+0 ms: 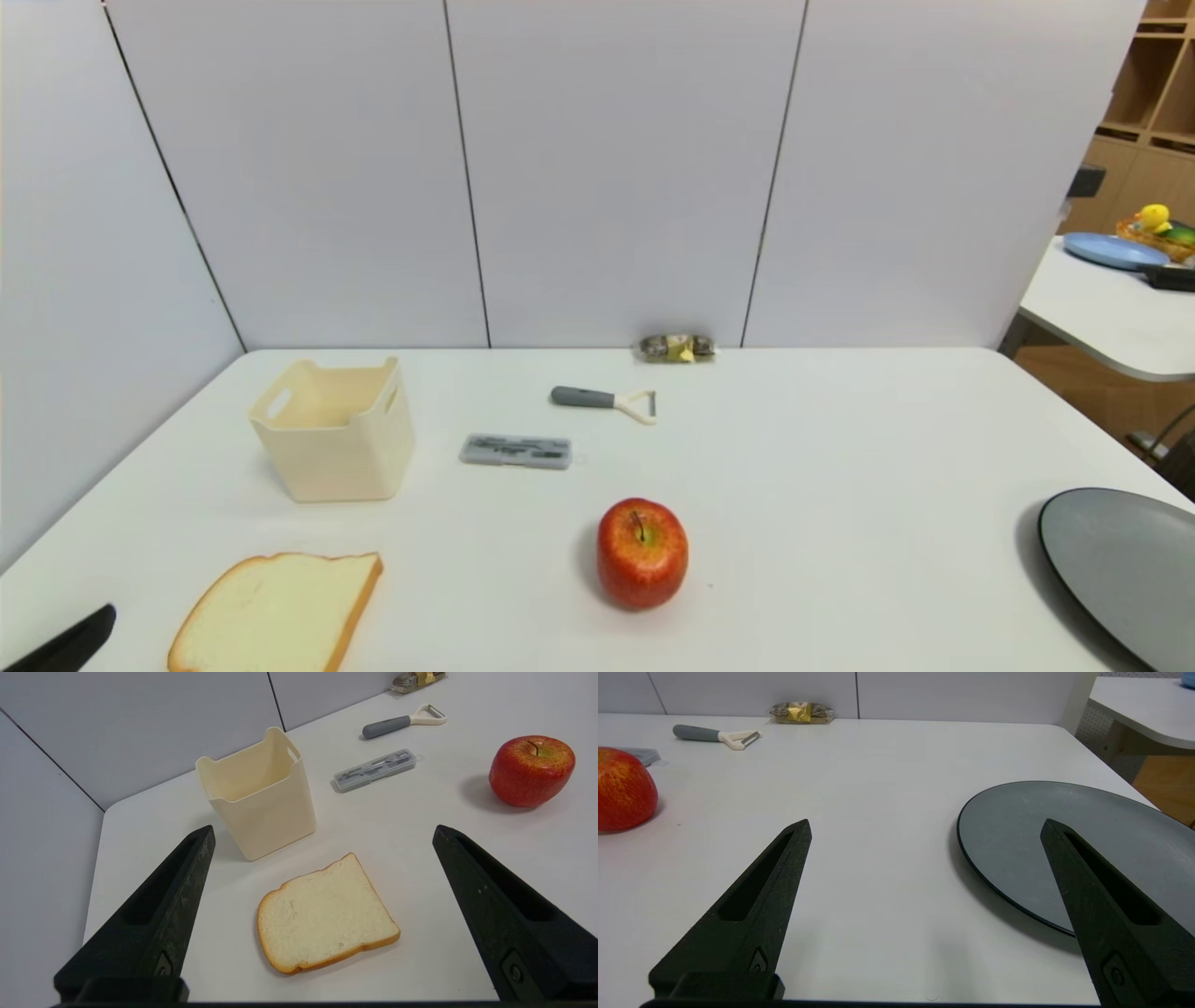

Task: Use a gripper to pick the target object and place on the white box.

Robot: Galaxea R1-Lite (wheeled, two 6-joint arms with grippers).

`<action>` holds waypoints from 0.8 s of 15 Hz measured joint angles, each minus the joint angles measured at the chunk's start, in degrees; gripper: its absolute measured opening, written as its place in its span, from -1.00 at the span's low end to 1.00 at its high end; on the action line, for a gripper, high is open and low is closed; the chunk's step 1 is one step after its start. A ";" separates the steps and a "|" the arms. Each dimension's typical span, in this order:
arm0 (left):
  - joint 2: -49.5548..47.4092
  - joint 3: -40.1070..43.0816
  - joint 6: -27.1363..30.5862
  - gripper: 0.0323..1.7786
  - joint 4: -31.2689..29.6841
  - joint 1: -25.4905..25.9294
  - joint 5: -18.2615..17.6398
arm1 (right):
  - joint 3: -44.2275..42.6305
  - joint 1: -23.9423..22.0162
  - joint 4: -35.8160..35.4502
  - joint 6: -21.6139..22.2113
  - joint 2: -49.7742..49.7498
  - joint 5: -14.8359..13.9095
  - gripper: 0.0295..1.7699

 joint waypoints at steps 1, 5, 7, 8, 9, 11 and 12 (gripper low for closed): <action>-3.41 2.12 -0.10 0.89 -0.20 0.00 0.00 | 0.00 0.00 -0.02 0.00 0.00 0.00 0.92; -15.36 10.53 -0.85 0.90 -0.52 0.49 0.06 | 0.00 0.00 -0.02 0.02 0.00 0.00 0.92; -20.15 14.78 -2.47 0.90 -0.54 0.49 0.95 | 0.00 0.00 0.00 0.00 0.00 0.00 0.92; -22.60 16.97 -3.11 0.90 -0.65 0.49 2.27 | 0.02 0.00 0.00 0.02 0.00 0.00 0.92; -24.75 19.09 -3.52 0.90 -0.65 0.44 3.93 | 0.02 0.00 0.00 0.00 0.00 -0.02 0.92; -27.89 23.20 -4.12 0.90 -2.21 0.44 6.70 | 0.02 0.00 -0.02 0.02 0.00 0.00 0.92; -28.75 24.92 -4.33 0.90 -4.02 0.44 7.20 | 0.02 0.00 0.00 0.02 0.00 0.02 0.92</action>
